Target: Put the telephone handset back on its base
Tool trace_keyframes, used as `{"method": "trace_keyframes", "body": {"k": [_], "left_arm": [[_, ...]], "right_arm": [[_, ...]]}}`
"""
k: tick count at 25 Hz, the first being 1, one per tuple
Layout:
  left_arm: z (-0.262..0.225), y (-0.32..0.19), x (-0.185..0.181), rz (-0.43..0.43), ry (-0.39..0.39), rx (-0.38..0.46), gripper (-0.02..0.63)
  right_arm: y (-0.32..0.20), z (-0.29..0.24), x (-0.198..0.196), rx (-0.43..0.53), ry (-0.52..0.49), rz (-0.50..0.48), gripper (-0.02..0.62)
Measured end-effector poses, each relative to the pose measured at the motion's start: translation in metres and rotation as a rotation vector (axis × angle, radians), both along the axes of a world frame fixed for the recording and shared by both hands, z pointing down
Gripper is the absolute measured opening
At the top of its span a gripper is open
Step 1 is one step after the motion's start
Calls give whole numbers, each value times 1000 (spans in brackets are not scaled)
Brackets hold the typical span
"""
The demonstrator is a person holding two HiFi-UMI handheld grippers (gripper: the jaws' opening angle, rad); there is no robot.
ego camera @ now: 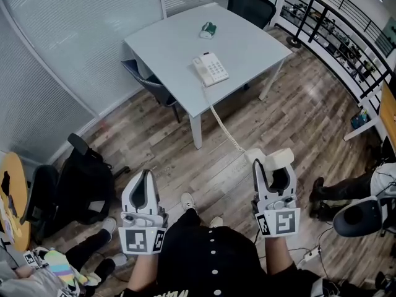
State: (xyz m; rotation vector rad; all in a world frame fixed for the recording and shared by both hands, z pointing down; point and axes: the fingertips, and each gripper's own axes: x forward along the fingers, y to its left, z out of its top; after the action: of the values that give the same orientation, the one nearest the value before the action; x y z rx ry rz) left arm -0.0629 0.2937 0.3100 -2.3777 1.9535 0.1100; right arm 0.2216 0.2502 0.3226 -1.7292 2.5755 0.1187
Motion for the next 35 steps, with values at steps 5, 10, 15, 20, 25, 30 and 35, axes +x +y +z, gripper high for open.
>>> {"method": "trace_keyframes", "body": {"k": [5,10,15,20,25,30,35], "left_arm": [[3,-23,-5,6,14,-9,15],[3,-42,-10,22,23,-5,15],[3,-59,-12,39,24,1,15],[-2,-79,-21,45,24,10,15],[-5,-95,-30,55,30,25,15],[-3,-108,-42,61,36,28,15],[-2,-122,-50,75,40,28,15]], "right_arm": [[-18,-2,-6,2,8,5,236],[-33,-3,-10,1,20,18,236],[-48,-4,-12,5,26,31,236],[-63,-10,-22,16,18,38,236],[-77,-14,-36,26,26,34,236],[-87,-15,-46,34,29,45,236],[-97,-17,-53,40,33,63,236]]}}
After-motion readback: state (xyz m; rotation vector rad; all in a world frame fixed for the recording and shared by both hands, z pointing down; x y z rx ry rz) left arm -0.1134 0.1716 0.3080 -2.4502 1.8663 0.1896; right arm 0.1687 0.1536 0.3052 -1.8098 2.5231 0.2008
